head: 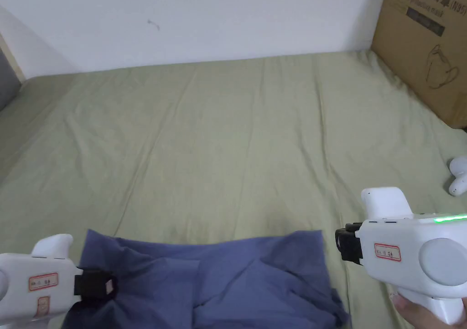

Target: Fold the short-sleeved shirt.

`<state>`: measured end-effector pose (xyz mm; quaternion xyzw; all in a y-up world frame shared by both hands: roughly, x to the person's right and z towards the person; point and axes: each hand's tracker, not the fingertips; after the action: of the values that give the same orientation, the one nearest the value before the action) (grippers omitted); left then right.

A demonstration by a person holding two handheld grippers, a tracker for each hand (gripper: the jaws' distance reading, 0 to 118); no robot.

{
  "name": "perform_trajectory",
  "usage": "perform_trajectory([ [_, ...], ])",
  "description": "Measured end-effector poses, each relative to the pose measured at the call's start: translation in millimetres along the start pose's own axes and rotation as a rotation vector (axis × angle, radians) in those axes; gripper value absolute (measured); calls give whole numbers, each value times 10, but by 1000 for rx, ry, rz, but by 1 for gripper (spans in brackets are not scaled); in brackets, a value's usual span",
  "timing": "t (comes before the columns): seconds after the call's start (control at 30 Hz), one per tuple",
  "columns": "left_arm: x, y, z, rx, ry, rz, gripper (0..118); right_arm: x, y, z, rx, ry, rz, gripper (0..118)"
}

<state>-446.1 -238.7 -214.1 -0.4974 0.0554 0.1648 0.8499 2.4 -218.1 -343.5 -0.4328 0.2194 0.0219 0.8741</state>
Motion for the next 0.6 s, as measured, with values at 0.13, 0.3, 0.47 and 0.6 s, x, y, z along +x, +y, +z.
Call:
perform_trajectory([
  [0.13, 244, 4, 216, 44, 309, -225, 9, -10, -11, 53, 16, 21, -9, 1],
  [0.3, 645, 92, 208, 23, -2, -122, 9, 8, -31, 95, 26, 29, -9, 1],
  [0.47, 1113, 260, -206, -63, -312, 28, 9, 71, -49, 133, 30, 29, -27, 1],
  [0.6, 1591, 312, -637, -150, -373, 5, 13, 128, -67, 135, 25, 17, -28, 1],
])
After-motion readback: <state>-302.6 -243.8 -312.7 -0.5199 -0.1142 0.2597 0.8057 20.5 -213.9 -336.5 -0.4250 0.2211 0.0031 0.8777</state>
